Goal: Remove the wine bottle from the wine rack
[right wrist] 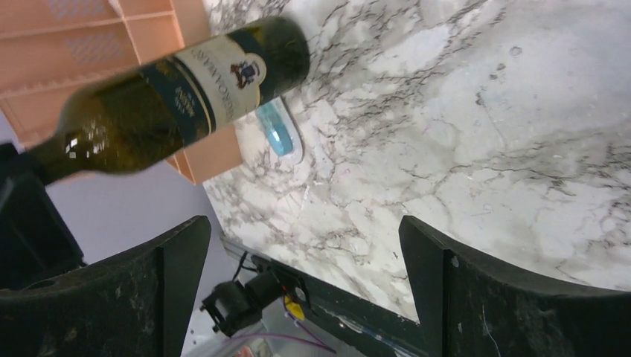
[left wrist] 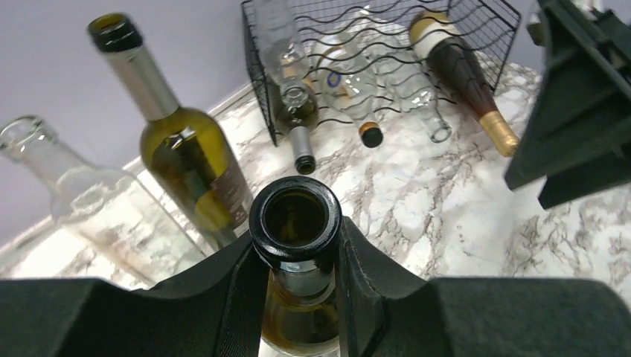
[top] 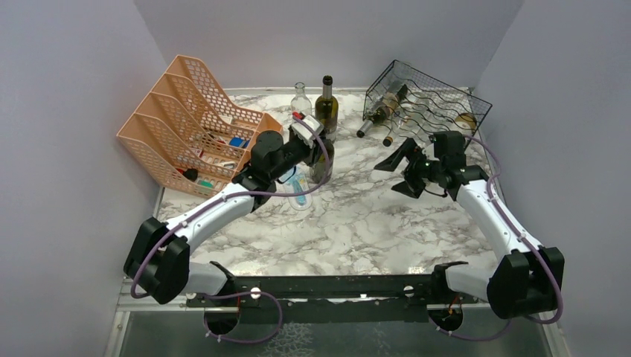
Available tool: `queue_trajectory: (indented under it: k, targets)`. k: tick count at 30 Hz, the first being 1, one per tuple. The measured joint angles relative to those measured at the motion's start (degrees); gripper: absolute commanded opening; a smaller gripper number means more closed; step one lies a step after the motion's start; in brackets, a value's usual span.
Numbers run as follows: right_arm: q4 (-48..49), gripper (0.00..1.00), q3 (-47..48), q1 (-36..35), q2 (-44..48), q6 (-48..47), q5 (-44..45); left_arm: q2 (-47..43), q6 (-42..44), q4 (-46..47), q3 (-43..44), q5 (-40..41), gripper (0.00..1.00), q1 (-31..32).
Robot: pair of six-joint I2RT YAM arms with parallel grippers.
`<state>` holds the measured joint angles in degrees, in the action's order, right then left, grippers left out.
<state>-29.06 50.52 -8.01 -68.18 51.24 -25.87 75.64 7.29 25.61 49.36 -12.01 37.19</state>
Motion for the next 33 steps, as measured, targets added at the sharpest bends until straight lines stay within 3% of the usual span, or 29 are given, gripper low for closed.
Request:
queue_trajectory:
  k: [8, 20, 27, 33]
  targets:
    - [-0.15, 1.0, 1.22, -0.02, -0.66, -7.69, -5.95, 5.35, -4.15, -3.87, 6.99, 7.19, 0.0, -1.99]
    - [-4.26, 1.0, 2.47, -0.02, 1.51, -17.35, -3.96, 17.18, -3.34, -12.04, 22.77, 17.84, 0.0, -2.62]
    - [-5.84, 1.0, 2.47, -0.02, 1.36, -20.24, -2.23, 20.13, -3.67, -15.13, 27.12, 22.18, 0.0, -3.13]
    - [-5.84, 1.0, 2.47, -0.02, 0.24, -20.92, -2.08, 20.15, -5.2, -15.3, 27.12, 23.74, 0.37, -4.07]
